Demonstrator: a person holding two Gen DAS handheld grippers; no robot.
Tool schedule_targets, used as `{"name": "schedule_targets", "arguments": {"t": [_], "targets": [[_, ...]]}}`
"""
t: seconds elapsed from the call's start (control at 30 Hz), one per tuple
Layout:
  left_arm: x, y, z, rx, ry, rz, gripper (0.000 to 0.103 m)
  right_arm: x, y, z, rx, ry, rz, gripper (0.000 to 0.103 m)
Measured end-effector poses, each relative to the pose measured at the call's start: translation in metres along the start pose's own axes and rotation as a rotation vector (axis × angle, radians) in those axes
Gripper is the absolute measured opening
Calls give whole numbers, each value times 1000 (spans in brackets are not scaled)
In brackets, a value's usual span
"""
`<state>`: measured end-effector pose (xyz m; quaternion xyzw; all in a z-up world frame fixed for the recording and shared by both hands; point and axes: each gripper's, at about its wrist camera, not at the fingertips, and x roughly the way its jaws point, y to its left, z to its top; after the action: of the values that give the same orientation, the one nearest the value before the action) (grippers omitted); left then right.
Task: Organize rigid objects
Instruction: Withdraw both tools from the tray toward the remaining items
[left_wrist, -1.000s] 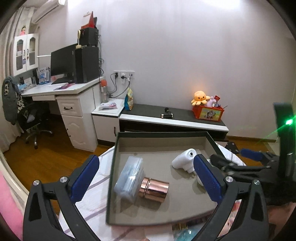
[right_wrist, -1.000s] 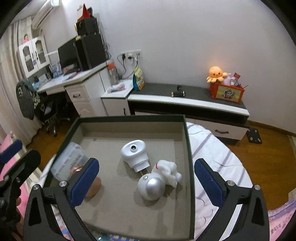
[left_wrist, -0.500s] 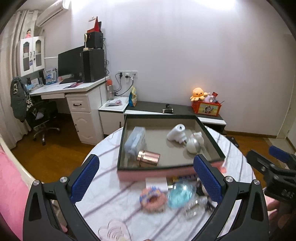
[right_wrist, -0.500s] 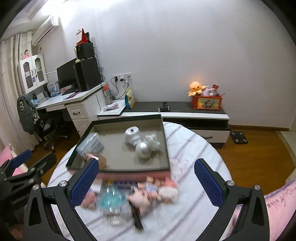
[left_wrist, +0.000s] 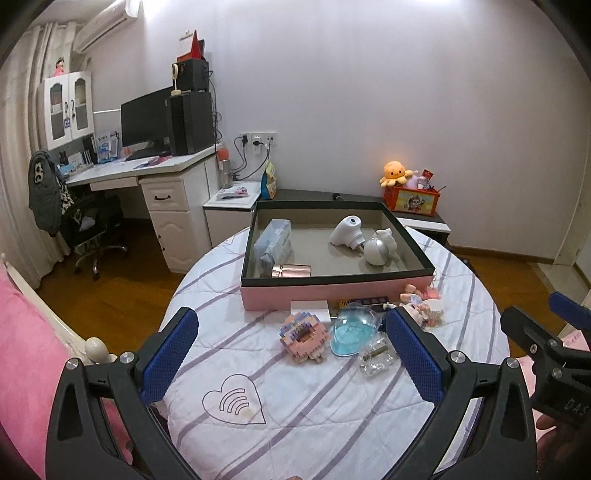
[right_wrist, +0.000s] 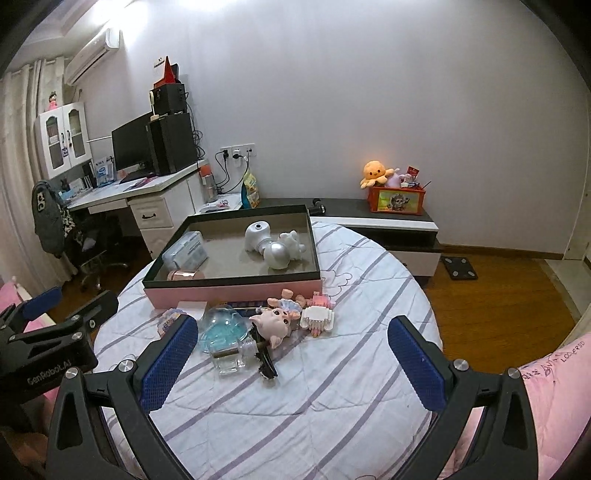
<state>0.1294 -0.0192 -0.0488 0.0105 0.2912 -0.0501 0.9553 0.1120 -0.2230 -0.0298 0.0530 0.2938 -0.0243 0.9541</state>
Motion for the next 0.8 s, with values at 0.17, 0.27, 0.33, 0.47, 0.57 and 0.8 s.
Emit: {"name": "schedule_targets", "arguments": {"t": [0.17, 0.27, 0.33, 0.47, 0.57, 0.8], "targets": [[-6, 1, -1, -8, -8, -1, 103, -8, 3, -1, -6, -13, -1, 103], [-6, 1, -1, -6, -9, 0, 103, -9, 4, -2, -9, -18, -2, 103], [-8, 2, -1, -7, -9, -2, 103, -10, 4, -2, -11, -18, -1, 103], [-10, 1, 0, -9, -8, -6, 103, -10, 5, -2, -8, -19, -1, 103], [-11, 1, 0, -9, -8, -7, 103, -10, 5, -2, -11, -21, -1, 103], [-10, 1, -1, -11, -2, -2, 103, -7, 4, 0, -12, -15, -5, 103]]}}
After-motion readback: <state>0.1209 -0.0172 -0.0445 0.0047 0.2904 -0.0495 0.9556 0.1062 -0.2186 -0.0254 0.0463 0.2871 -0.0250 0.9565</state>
